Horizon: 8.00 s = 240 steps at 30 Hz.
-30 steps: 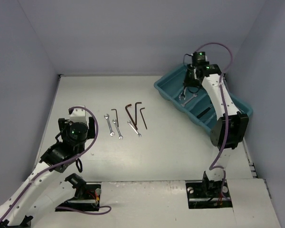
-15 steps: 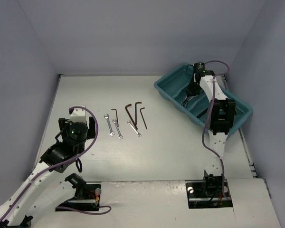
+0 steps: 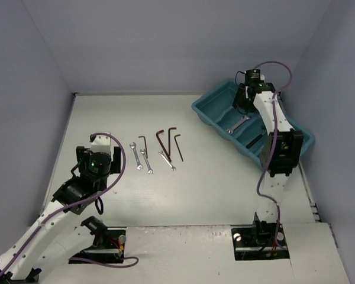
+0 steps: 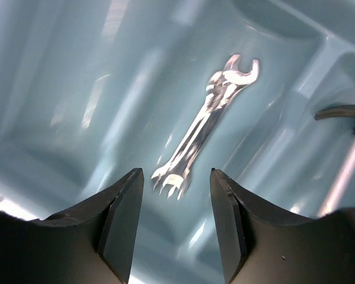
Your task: Sort the tools into containers
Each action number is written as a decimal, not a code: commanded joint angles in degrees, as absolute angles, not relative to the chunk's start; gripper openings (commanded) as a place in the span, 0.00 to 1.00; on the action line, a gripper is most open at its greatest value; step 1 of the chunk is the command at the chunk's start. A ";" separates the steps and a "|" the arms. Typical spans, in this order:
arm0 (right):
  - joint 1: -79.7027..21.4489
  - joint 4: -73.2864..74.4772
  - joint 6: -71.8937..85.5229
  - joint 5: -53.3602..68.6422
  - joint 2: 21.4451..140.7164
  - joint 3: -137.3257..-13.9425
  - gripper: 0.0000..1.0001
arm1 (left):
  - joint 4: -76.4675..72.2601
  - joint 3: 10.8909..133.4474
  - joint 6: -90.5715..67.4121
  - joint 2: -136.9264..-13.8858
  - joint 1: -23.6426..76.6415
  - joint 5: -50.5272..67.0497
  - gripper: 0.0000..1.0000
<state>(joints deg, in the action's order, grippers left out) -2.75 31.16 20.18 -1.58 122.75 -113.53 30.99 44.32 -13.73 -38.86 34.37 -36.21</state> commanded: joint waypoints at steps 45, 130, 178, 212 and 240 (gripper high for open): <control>-48.93 30.15 1.04 -2.16 129.05 -109.16 0.36 | 30.41 46.04 -17.30 -34.63 33.57 -38.04 0.81; -13.75 35.52 20.81 -1.52 112.59 -108.31 0.00 | 30.41 46.14 -15.73 -35.97 33.49 -38.32 0.81; -14.77 28.51 10.35 -5.72 87.02 -85.25 0.41 | 37.59 79.94 -39.21 -103.09 19.64 -5.75 0.53; -15.99 26.04 9.41 8.81 83.24 -78.97 0.42 | 38.11 79.30 -40.03 -112.98 15.38 -3.46 0.00; -46.79 4.23 15.46 14.52 93.55 -86.48 0.60 | 10.81 69.39 -44.77 -75.03 16.21 20.48 0.00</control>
